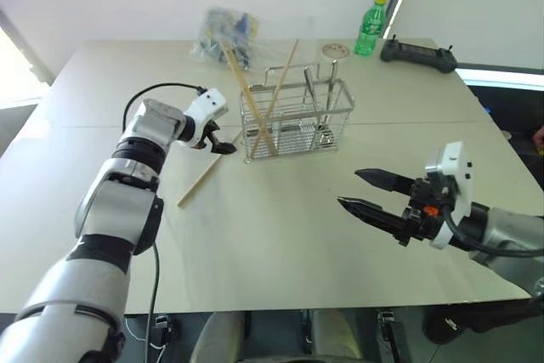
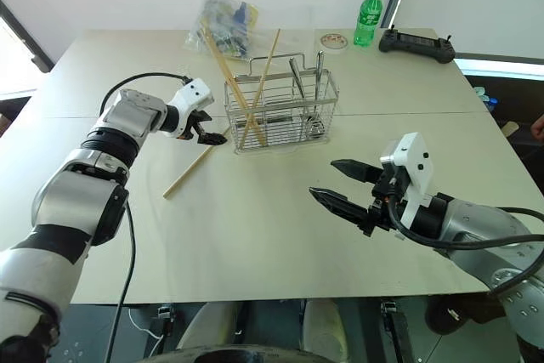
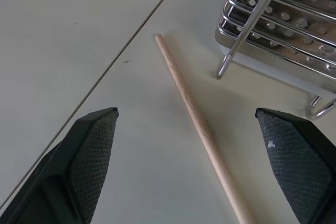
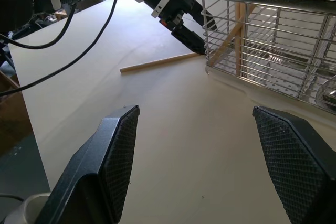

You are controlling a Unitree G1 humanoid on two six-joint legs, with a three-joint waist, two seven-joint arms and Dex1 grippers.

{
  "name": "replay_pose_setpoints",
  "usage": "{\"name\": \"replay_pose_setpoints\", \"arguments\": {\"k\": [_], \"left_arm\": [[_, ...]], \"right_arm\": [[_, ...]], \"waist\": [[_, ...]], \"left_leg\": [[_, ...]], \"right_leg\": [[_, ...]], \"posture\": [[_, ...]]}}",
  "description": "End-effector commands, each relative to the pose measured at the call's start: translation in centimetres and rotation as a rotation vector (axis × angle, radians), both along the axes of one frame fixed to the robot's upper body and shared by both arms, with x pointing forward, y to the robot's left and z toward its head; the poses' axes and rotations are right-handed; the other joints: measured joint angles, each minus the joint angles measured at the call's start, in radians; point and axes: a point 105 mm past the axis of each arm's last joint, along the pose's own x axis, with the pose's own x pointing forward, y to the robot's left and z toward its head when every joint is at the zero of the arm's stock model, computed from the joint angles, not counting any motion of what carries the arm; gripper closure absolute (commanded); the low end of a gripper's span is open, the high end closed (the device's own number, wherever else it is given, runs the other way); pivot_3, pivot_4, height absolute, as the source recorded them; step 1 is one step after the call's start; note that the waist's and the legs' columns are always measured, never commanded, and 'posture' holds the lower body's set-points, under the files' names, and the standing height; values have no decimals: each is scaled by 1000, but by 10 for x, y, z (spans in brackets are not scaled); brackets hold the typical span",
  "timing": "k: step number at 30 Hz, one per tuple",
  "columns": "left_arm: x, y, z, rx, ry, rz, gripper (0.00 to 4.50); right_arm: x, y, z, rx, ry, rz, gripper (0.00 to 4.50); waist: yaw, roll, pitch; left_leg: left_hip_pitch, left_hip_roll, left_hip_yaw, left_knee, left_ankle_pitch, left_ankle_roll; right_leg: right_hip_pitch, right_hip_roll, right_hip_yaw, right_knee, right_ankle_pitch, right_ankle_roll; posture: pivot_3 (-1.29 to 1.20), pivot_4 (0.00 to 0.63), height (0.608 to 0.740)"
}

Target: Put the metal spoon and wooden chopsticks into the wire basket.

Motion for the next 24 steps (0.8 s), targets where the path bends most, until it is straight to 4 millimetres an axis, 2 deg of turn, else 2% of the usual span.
{"name": "replay_pose_setpoints", "arguments": {"k": [1, 3, 6, 13, 17, 24], "left_arm": [[8, -4, 14, 3, -62, 15, 79], [9, -6, 12, 3, -63, 22, 79], [9, -8, 7, -9, -50, 35, 970], [7, -13, -1, -28, -26, 45, 4463], [8, -8, -2, -43, -22, 77, 4463], [15, 30, 11, -77, -66, 253, 4463]], "right_arm": [[-4, 3, 11, -5, -65, 8, 951], [-4, 2, 12, -4, -67, 5, 951], [-5, 1, 12, -5, -67, 3, 951], [-6, 1, 11, -8, -66, -4, 951], [-7, 0, 11, -10, -60, -7, 951], [-6, -1, 11, -16, -55, -2, 951]], "waist": [[1, 0, 0], [1, 0, 0], [1, 0, 0], [1, 0, 0], [1, 0, 0], [-2, 0, 0]], "left_leg": [[0, 0, 0, 0, 0, 0], [0, 0, 0, 1, 0, 0], [0, 0, 0, 1, 0, 0], [0, 0, 0, 3, 0, 0], [0, 0, 0, 3, 0, 0], [0, 0, 0, 3, 0, 0]], "right_leg": [[0, 0, 0, 0, 0, 0], [0, 0, 0, 0, 0, 0], [1, 0, 0, 0, 0, 0], [1, 0, 0, 2, 0, 0], [1, 0, 0, 2, 0, 0], [1, 0, 0, 2, 0, 0]], "posture": [[0, 150, 713], [0, 150, 713], [0, 150, 713], [0, 150, 713], [0, 150, 713], [0, 150, 713]]}}
